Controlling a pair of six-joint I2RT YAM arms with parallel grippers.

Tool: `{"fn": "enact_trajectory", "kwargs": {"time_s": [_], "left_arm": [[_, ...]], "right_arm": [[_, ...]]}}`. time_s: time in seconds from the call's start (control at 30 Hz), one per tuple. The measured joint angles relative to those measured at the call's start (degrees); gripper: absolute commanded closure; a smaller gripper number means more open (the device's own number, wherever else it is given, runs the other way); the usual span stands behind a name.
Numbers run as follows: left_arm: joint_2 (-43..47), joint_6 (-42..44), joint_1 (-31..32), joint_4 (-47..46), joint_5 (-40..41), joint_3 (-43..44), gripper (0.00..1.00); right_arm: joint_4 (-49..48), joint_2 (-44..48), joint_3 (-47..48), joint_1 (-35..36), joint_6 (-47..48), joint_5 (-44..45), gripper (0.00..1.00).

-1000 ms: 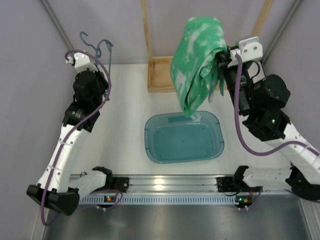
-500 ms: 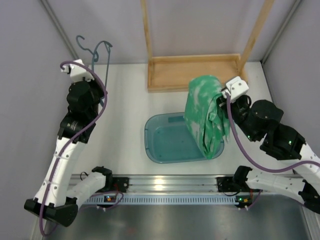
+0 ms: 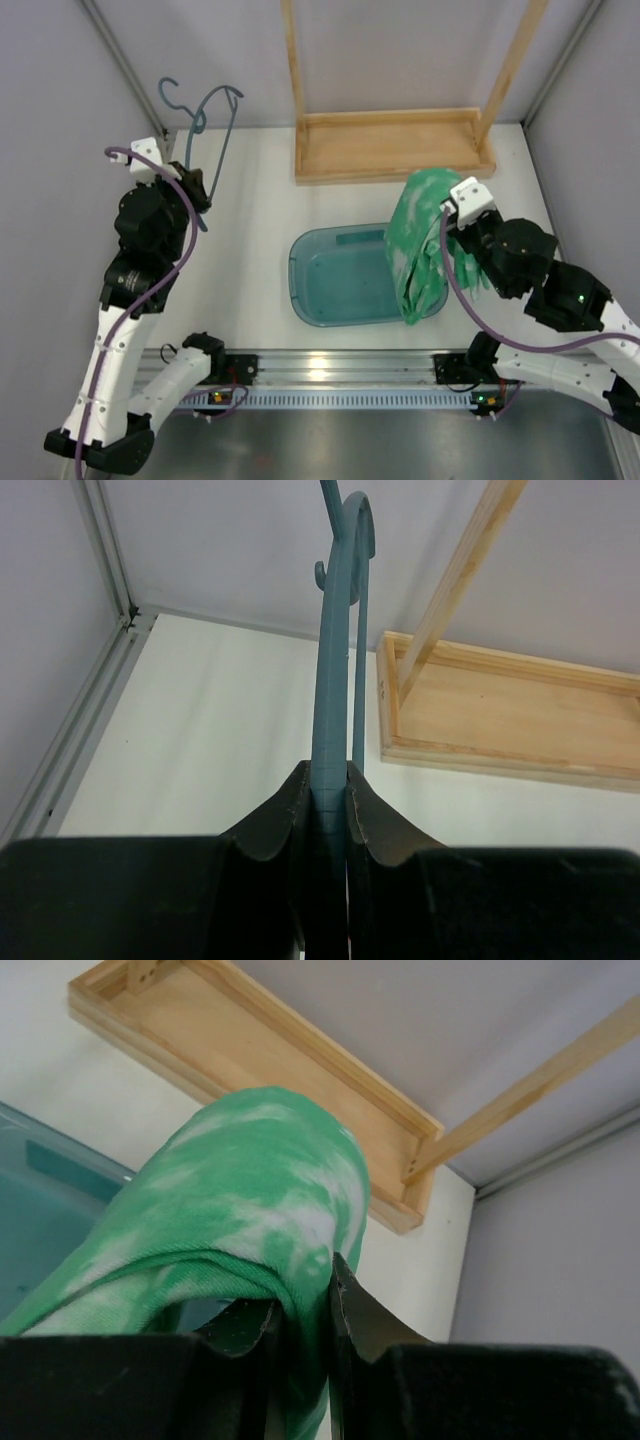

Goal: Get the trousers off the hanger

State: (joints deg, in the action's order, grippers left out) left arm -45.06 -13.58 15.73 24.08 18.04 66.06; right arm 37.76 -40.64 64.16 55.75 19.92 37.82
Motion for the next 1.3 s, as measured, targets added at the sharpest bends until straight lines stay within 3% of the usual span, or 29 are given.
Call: {"fn": "enact_trajectory", "kwargs": {"time_s": [0.17,0.37,0.67,0.87,1.3], "left_arm": [[1.8,0.0,0.0,0.4,-0.5,-1.2,1.0],[4.6,0.0,0.0,0.8,-0.4,-4.7,1.0],[12.4,-0.2,0.0,1.0,-0.3,-9.4,1.0],[16.7,-1.4,0.0,1.0,-0.2,-11.4,1.0],[21.6,-3.0,0.0,1.4,-0.3,-14.1,1.0]], "right_arm": [[-0.5,4.1,0.0,0.0,2.5,5.3,1.0],[-2.3,4.5,-6.5,0.0,3.3,3.0,1.0],[-4.1,-10.9,-9.3,1.5,8.0,-1.1,1.0],[-7.1,-17.7,-9.0,7.6,9.4,-1.3,1.0],[-10.3,-31.4,-3.8,15.4,-0.2,-5.6,1.0]]}}
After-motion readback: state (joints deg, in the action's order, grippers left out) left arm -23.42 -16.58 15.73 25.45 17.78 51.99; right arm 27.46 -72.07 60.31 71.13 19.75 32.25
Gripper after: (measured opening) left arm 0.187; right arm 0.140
